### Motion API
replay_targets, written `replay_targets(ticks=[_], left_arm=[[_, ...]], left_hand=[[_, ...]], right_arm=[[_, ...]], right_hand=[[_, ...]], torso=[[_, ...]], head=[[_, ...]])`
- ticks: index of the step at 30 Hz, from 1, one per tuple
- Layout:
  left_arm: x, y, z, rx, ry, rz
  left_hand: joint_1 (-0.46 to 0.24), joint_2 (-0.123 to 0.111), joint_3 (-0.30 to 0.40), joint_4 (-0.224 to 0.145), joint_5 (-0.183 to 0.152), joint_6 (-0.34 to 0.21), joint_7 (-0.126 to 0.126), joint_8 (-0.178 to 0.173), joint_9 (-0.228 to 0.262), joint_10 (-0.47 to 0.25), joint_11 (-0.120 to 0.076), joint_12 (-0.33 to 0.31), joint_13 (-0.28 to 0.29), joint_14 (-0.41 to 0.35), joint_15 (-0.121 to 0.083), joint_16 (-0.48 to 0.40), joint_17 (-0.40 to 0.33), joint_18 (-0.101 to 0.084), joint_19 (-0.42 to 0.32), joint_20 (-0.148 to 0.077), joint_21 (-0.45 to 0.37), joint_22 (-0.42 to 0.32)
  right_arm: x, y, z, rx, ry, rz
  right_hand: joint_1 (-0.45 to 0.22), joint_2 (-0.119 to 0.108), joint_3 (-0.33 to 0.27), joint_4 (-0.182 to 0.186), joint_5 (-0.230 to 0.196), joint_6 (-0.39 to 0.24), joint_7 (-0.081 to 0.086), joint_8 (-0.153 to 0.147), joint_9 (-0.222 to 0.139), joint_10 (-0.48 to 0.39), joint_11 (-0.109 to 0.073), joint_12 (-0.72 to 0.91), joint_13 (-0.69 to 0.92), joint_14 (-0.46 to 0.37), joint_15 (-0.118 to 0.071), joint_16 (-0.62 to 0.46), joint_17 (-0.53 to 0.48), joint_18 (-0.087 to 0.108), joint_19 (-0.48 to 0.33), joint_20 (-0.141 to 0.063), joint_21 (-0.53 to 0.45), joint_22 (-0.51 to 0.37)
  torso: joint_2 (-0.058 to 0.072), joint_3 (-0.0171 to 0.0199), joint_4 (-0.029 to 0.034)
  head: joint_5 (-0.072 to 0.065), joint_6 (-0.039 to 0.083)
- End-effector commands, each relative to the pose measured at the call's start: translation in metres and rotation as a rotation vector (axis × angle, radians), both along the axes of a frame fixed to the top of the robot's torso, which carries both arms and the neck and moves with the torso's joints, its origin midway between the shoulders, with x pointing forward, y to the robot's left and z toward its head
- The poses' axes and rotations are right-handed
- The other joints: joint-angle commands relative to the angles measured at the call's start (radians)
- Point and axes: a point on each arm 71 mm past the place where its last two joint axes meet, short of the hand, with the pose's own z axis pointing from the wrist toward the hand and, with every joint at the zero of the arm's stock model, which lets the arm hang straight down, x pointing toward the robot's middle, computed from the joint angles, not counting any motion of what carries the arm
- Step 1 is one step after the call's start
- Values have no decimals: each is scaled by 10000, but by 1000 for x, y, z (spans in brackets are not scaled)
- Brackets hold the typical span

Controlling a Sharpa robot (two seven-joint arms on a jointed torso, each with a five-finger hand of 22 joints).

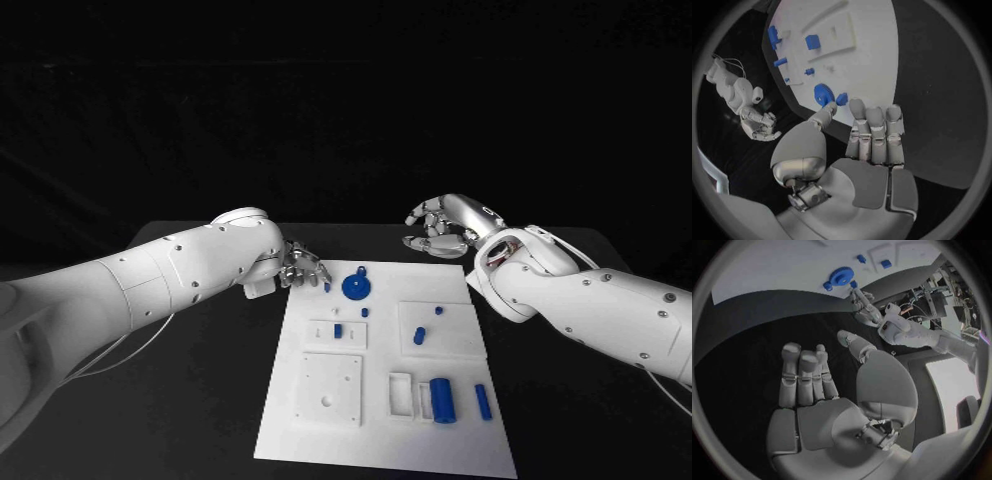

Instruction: Assemble the parts on the task board

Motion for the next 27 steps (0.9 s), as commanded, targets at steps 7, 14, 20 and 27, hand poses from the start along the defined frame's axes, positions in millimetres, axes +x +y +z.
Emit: replay_targets(ticks=[7,14,20,27], left_arm=[[-1,-5,-5,-10,208,-320],[-1,-5,-5,-28,185,-323],[-1,-8,-5,-106,223,-425],[-2,-8,-6,-176,284,-448]], left_hand=[[-88,30,-31,62,28,77,11,84,-33,47,9,56,19,4,-7,63,20,-156,3,-1352,-21,19],[-63,102,-35,56,33,84,5,109,-67,53,3,67,30,6,-14,78,26,-148,9,-1357,-13,31],[19,332,-40,-2,53,82,3,152,-136,60,1,78,45,5,-18,98,31,-141,10,-1360,0,57],[290,870,-34,-310,184,27,18,206,-276,77,14,92,67,5,-9,128,37,-145,4,-1350,23,107]], right_arm=[[0,2,1,-114,-64,113],[-1,2,1,-121,-66,111],[0,2,1,-122,-68,116],[0,2,0,-126,-61,114]], right_hand=[[15,73,-56,22,67,9,84,25,11,13,-46,72,-16,42,-4,62,-12,302,9,-85,-41,175],[16,73,-57,21,68,9,84,26,11,14,-46,75,-19,43,-4,63,-13,302,11,-85,-40,175],[18,73,-57,21,69,10,84,26,11,14,-46,77,-21,44,-4,64,-13,302,12,-86,-41,175],[22,75,-56,19,70,11,84,27,12,15,-46,79,-24,45,-5,64,-13,302,13,-86,-41,175]], torso=[[-15,13,3],[-22,19,8],[-18,16,3],[-17,16,5]], head=[[-12,-26],[-15,-23],[-12,-17],[-5,-9]])
